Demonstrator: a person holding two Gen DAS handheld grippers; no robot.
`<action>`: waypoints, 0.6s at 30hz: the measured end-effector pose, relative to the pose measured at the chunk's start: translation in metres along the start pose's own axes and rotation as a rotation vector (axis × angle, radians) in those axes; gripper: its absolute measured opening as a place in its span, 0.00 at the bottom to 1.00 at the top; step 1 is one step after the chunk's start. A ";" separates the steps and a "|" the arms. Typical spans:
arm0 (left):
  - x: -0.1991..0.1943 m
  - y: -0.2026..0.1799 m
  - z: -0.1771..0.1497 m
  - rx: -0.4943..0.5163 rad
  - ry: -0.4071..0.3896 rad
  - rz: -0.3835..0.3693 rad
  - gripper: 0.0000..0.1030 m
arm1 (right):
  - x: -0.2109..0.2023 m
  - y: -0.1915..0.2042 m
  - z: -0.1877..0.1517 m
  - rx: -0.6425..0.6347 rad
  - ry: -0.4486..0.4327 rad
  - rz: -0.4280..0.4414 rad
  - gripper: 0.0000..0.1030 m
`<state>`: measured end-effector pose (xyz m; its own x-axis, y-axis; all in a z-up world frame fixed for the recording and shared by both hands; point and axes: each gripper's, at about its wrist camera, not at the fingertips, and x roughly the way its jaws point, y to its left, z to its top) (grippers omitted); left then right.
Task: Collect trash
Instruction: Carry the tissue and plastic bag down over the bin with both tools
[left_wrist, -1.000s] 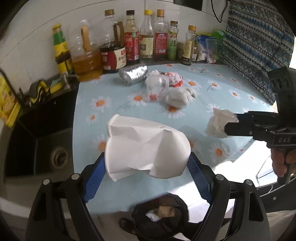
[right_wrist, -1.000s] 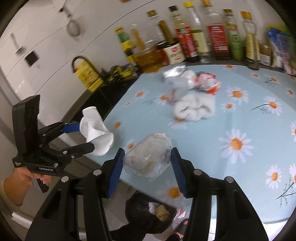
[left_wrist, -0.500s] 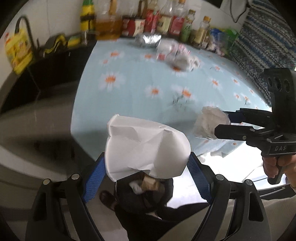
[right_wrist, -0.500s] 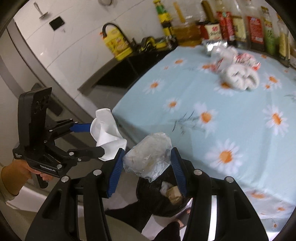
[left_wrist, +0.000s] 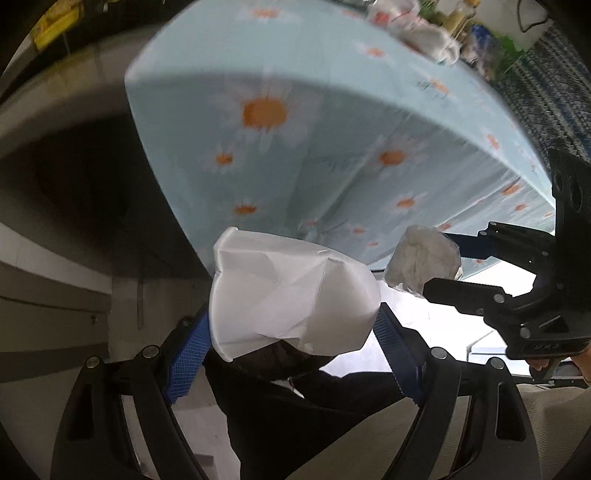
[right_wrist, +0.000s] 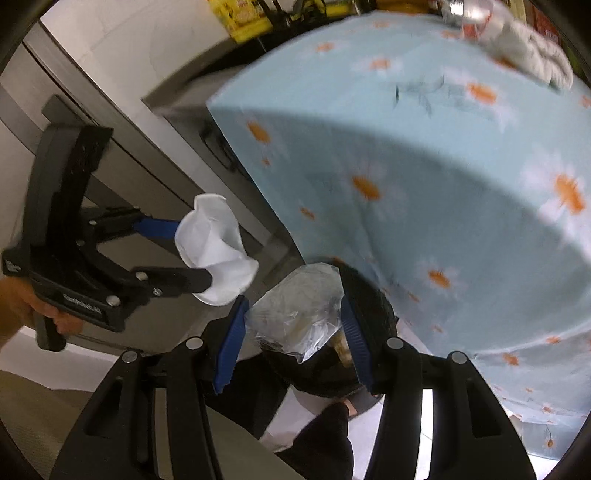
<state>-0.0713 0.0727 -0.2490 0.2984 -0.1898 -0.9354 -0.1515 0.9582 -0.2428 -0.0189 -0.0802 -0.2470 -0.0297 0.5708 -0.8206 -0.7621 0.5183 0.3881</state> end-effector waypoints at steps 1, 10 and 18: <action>0.005 0.002 -0.002 -0.001 0.011 -0.001 0.80 | 0.008 -0.003 -0.003 0.014 0.015 -0.003 0.51; 0.062 0.014 -0.020 0.017 0.149 -0.005 0.80 | 0.056 -0.024 -0.019 0.070 0.102 -0.048 0.51; 0.096 0.026 -0.028 -0.010 0.218 -0.018 0.81 | 0.082 -0.038 -0.017 0.109 0.129 -0.079 0.51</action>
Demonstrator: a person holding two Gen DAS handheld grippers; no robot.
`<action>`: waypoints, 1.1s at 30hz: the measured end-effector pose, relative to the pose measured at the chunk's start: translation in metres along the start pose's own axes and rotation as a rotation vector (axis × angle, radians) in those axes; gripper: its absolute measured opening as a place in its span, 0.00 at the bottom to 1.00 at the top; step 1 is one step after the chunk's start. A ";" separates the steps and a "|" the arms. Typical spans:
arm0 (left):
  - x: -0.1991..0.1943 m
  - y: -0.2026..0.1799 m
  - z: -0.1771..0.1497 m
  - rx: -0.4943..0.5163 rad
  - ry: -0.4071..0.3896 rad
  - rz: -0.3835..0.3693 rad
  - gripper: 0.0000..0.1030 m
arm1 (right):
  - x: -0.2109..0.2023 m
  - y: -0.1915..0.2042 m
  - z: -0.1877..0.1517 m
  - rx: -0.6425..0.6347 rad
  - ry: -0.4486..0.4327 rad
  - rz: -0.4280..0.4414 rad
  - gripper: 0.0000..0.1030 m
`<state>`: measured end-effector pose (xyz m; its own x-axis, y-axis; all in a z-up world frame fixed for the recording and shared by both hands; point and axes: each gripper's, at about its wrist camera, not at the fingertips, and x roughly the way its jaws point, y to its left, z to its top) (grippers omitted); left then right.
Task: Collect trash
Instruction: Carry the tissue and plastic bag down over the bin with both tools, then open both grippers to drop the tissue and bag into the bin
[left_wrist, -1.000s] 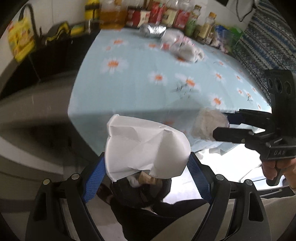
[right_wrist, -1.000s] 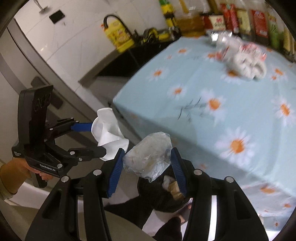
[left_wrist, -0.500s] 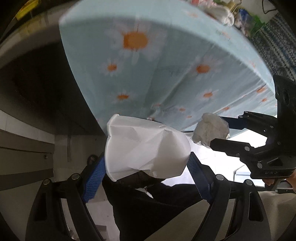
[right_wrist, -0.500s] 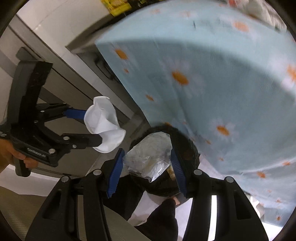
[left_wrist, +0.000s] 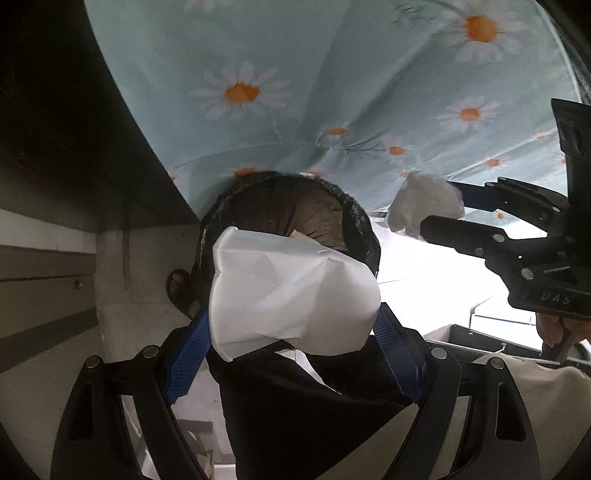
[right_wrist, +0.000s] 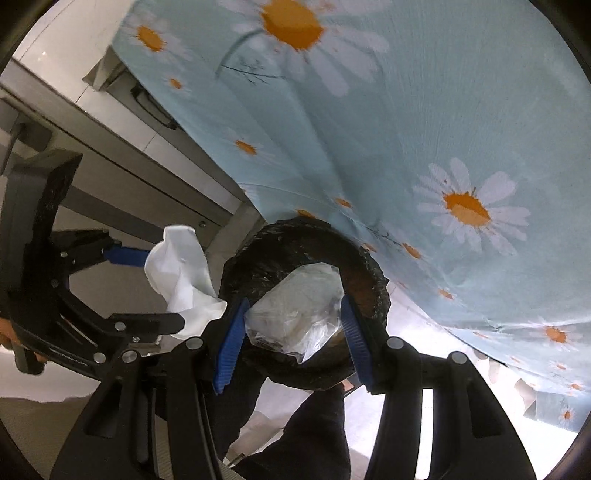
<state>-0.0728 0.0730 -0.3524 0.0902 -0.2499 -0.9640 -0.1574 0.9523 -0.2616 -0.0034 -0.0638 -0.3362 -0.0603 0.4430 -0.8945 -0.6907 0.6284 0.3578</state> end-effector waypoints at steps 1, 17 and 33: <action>0.002 0.000 0.001 -0.003 0.004 -0.001 0.81 | 0.002 0.000 0.001 -0.004 -0.001 -0.007 0.51; 0.026 0.004 0.012 -0.003 0.065 0.017 0.82 | 0.015 0.005 0.008 0.019 -0.001 -0.022 0.62; 0.024 0.005 0.014 -0.027 0.054 0.065 0.87 | -0.001 0.001 0.006 0.031 -0.032 -0.017 0.65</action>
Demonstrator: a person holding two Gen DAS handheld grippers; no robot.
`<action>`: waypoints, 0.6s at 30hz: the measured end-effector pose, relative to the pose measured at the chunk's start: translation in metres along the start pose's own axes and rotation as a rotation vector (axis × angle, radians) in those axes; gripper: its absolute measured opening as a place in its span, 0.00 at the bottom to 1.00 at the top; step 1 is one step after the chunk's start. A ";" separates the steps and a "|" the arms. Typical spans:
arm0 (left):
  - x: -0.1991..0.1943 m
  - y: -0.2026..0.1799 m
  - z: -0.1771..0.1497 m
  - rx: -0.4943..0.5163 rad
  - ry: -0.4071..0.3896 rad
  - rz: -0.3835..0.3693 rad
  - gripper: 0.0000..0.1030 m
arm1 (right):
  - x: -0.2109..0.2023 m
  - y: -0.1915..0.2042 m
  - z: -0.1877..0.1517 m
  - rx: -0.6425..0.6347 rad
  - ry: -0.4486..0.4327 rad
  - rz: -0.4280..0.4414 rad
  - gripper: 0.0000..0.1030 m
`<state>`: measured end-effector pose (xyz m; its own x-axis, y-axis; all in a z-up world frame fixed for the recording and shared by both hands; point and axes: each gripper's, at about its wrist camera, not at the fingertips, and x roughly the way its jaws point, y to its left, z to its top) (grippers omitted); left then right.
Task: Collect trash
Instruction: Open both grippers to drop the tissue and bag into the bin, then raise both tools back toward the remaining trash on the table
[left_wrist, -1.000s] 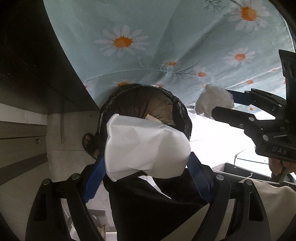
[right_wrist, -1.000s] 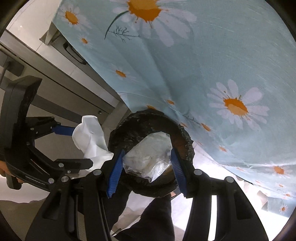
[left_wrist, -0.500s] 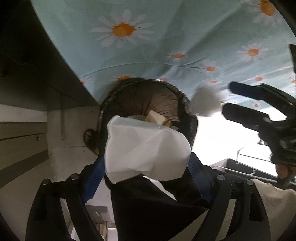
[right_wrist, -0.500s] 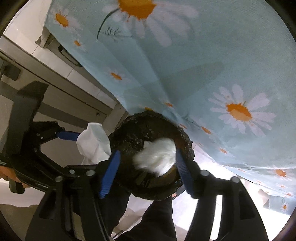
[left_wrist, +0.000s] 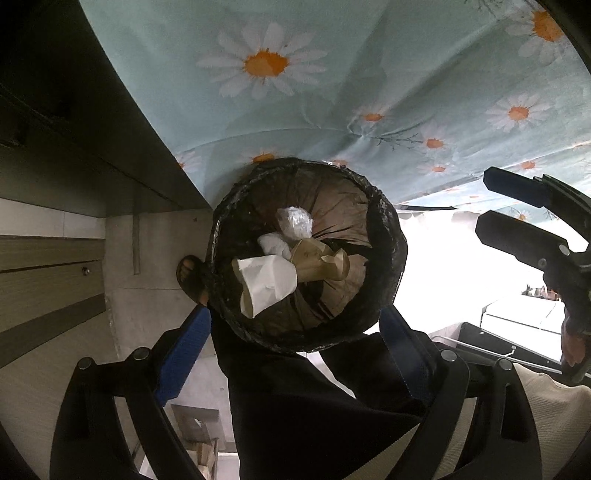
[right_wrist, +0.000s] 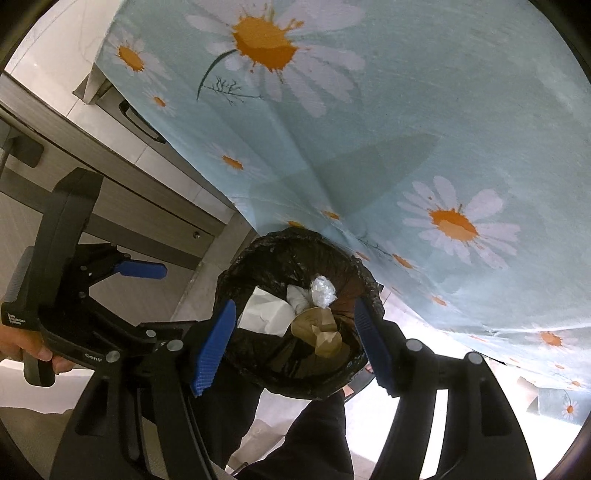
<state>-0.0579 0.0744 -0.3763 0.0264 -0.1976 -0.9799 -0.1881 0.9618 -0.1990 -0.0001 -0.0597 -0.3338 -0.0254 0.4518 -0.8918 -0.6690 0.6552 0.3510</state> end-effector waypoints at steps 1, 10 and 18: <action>-0.002 -0.001 0.000 0.002 -0.005 0.000 0.87 | -0.001 0.000 0.000 0.002 -0.003 0.000 0.65; -0.030 -0.009 0.002 0.010 -0.055 0.005 0.87 | -0.023 -0.003 -0.003 0.017 -0.048 -0.011 0.65; -0.062 -0.027 0.001 0.034 -0.110 0.022 0.87 | -0.052 -0.002 -0.010 0.036 -0.076 -0.025 0.65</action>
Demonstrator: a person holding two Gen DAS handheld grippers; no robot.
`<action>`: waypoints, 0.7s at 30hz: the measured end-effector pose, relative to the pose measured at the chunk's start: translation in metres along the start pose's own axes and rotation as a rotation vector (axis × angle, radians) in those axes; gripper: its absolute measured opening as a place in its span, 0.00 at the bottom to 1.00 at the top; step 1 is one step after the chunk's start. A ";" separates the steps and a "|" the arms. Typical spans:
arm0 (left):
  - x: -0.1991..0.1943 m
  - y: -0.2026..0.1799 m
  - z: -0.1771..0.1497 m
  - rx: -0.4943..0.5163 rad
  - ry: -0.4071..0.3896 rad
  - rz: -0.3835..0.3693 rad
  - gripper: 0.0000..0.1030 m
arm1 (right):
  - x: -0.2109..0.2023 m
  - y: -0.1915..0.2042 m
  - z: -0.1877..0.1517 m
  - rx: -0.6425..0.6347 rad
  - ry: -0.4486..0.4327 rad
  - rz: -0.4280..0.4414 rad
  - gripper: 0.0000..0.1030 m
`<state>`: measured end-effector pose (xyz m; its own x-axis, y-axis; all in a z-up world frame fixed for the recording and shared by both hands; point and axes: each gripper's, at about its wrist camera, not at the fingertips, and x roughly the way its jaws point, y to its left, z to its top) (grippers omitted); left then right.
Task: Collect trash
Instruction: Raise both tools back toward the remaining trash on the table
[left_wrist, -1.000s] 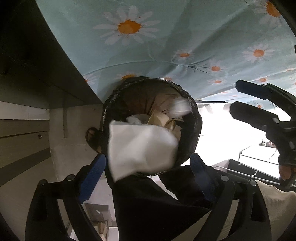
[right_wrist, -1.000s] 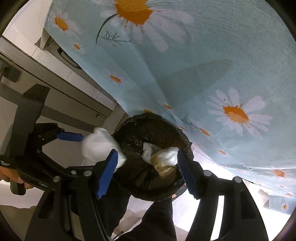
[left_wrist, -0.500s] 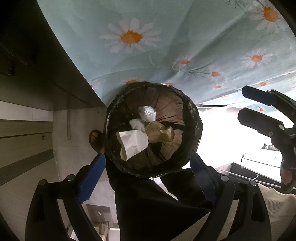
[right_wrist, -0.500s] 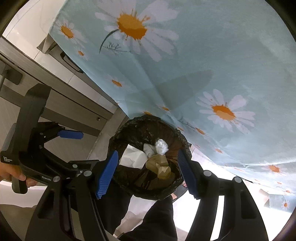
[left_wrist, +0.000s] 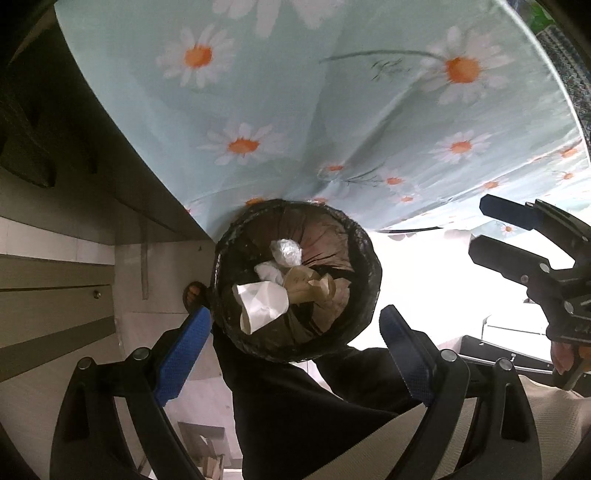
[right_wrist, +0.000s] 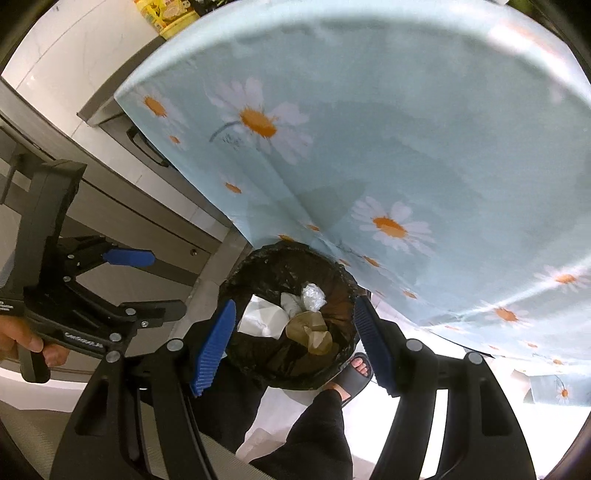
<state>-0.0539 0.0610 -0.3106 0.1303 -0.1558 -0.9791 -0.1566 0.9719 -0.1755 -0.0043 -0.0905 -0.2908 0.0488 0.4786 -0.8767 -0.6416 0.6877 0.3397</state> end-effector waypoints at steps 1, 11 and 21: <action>-0.003 -0.002 0.000 0.002 -0.004 0.002 0.87 | -0.007 0.001 0.000 -0.001 -0.008 0.000 0.65; -0.061 -0.033 0.009 0.075 -0.093 0.001 0.87 | -0.073 0.014 0.007 -0.017 -0.111 0.023 0.68; -0.122 -0.060 0.035 0.136 -0.228 -0.015 0.87 | -0.128 0.012 0.023 -0.016 -0.245 0.003 0.70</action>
<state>-0.0262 0.0276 -0.1774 0.3517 -0.1419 -0.9253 -0.0222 0.9869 -0.1598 -0.0004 -0.1310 -0.1664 0.2300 0.6002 -0.7661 -0.6542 0.6781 0.3349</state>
